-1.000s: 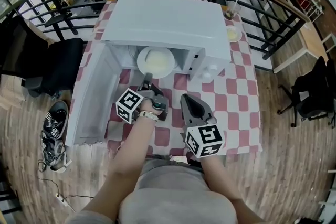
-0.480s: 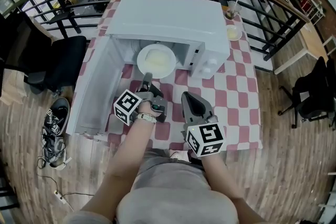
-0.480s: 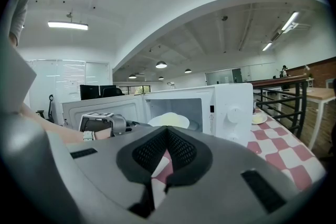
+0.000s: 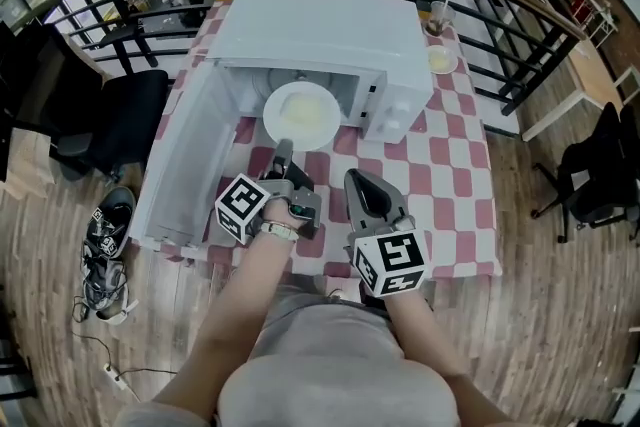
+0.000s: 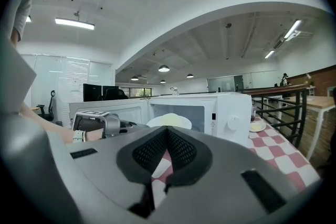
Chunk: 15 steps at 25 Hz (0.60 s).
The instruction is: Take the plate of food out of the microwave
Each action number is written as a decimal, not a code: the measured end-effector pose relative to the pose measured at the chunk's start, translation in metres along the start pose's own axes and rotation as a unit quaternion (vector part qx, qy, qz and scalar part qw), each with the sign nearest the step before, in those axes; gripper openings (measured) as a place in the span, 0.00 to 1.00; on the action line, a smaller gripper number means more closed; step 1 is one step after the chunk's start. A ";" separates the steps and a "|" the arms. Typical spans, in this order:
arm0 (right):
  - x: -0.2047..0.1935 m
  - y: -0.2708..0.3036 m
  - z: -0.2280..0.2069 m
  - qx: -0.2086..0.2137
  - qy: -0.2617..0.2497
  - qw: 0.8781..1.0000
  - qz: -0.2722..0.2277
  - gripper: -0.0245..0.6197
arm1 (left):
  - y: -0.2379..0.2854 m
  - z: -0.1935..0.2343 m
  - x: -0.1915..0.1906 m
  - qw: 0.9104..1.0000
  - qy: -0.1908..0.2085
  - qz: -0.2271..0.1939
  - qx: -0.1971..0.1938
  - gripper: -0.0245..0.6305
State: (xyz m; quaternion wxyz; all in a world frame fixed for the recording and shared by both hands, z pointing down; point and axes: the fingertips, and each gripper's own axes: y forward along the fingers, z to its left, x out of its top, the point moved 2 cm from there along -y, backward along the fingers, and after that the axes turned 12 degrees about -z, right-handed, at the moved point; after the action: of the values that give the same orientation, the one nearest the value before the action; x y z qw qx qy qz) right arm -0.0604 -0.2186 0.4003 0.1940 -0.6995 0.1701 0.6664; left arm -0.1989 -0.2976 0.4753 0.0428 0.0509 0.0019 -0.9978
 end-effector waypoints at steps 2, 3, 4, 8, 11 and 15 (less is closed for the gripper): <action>0.002 -0.002 0.002 -0.001 0.000 1.000 -0.004 0.08 | -0.007 -0.003 -0.002 1.000 0.003 0.006 -0.004 0.06; 0.003 -0.003 0.002 -0.002 0.001 1.000 -0.005 0.07 | -0.010 -0.005 -0.003 1.000 0.004 0.008 -0.006 0.06; 0.004 -0.004 0.003 -0.003 0.001 1.000 -0.007 0.07 | -0.013 -0.006 -0.004 1.000 0.004 0.010 -0.007 0.06; 0.008 -0.006 0.005 -0.010 0.006 1.000 -0.012 0.07 | -0.027 -0.013 -0.008 1.000 -0.001 0.014 -0.012 0.06; 0.010 -0.011 0.006 -0.013 0.010 1.000 -0.015 0.07 | -0.036 -0.016 -0.011 1.000 -0.001 0.018 -0.016 0.06; 0.012 -0.014 0.007 -0.016 0.013 1.000 -0.019 0.07 | -0.043 -0.021 -0.014 1.000 -0.002 0.018 -0.021 0.06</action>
State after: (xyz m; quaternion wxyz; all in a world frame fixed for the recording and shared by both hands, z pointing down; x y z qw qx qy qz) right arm -0.0582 -0.2025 0.3891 0.1933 -0.7139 0.1489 0.6564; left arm -0.1870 -0.2535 0.4556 0.0620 0.0480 0.0223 -0.9967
